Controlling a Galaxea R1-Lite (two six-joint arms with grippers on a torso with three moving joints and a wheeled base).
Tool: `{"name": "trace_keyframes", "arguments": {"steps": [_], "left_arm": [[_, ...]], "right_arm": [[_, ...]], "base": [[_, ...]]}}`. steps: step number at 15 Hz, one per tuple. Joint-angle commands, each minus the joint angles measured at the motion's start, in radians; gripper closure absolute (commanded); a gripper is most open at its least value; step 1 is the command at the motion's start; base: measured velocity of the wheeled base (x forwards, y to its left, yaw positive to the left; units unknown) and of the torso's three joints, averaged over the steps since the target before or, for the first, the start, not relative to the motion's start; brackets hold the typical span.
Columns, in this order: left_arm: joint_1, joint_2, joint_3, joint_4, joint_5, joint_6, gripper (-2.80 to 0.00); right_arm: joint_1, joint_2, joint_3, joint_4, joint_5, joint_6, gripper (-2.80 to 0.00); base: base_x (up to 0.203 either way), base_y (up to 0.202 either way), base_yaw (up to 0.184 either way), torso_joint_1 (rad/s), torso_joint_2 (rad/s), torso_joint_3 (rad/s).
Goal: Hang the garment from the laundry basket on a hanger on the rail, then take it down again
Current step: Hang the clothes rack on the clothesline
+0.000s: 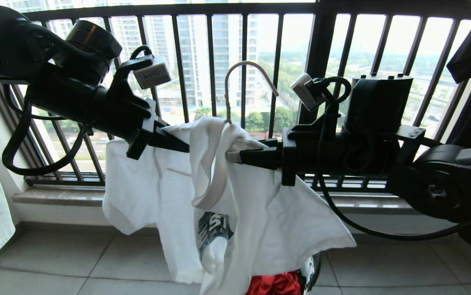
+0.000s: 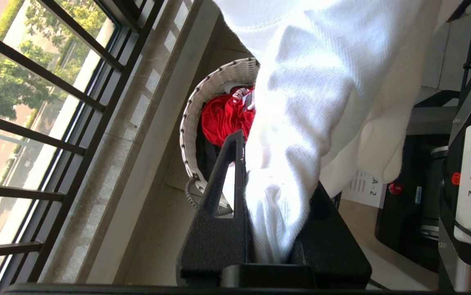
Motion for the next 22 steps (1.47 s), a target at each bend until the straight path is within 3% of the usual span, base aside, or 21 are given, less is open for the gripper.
{"name": "trace_keyframes", "arguments": {"steps": [1, 5, 8, 12, 19, 22], "left_arm": [[0.001, -0.006, 0.0, 0.002, -0.003, 0.005, 0.0], [0.001, 0.003, 0.011, 0.002, -0.01, 0.005, 0.0], [0.002, 0.018, 0.014, 0.001, -0.105, -0.006, 0.0], [0.002, 0.042, 0.054, -0.012, -0.15, -0.008, 0.0], [0.018, 0.051, 0.275, -0.326, -0.302, -0.086, 0.0], [0.041, 0.053, 0.295, -0.341, -0.346, -0.097, 0.0]], "right_arm": [[-0.001, 0.007, -0.002, -0.002, 0.004, 0.002, -2.8], [-0.002, 0.011, -0.009, -0.001, -0.016, 0.001, -2.8], [-0.002, 0.022, -0.02, 0.002, -0.035, 0.001, -2.8], [-0.016, 0.043, -0.036, 0.01, -0.042, 0.001, -2.8], [-0.021, 0.072, -0.071, 0.048, -0.084, 0.001, -2.8], [-0.021, 0.082, -0.079, 0.048, -0.099, 0.001, -2.8]], "base": [[0.0, 0.0, 0.0, 0.0, 0.0, 0.0], [0.0, 0.0, 0.0, 0.0, 0.0, 0.0], [0.0, 0.0, 0.0, 0.0, 0.0, 0.0], [0.0, 0.0, 0.0, 0.0, 0.0, 0.0], [0.0, 0.0, 0.0, 0.0, 0.0, 0.0], [0.0, 0.0, 0.0, 0.0, 0.0, 0.0]]}}
